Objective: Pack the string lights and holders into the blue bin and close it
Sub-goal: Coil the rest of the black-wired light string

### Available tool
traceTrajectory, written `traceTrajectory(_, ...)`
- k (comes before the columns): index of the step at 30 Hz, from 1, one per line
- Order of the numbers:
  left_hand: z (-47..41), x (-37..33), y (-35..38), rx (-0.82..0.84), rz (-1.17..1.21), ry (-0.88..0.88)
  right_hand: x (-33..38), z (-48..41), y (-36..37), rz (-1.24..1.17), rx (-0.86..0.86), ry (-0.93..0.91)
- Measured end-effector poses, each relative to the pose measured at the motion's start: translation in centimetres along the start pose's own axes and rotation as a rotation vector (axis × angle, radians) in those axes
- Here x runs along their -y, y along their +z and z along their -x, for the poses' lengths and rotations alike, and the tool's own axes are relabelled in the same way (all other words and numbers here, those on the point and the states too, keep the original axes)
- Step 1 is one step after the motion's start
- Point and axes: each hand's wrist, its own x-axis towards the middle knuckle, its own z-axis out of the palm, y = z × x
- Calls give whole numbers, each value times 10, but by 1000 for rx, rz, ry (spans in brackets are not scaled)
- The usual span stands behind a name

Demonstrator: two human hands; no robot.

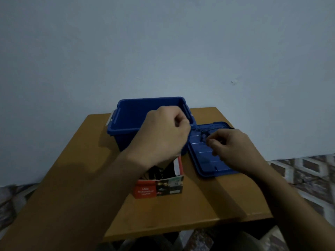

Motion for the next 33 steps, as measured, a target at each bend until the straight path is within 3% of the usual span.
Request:
traceTrajectory(5, -65, -34, 61, 292, -152, -69, -58, -46, -20, 158, -35, 109)
traceTrajectory(10, -113, -48, 135, 572, -507, -169, -102, -101, -21, 238, 2, 163)
traceTrajectory(14, -133, -27, 177, 594, -591, -214, -126, -135, -6, 433, 159, 99)
traceTrajectory(20, -144, 3, 201, 553, -603, -540, -137, -148, 9, 559, 299, 77)
traceTrajectory(29, -139, 6, 202, 394, -443, -577, -141, -142, 13, 587, 91, 9)
traceTrajectory(33, -134, -4, 191, 374, -401, -469, -135, -131, -3, 501, -54, -3)
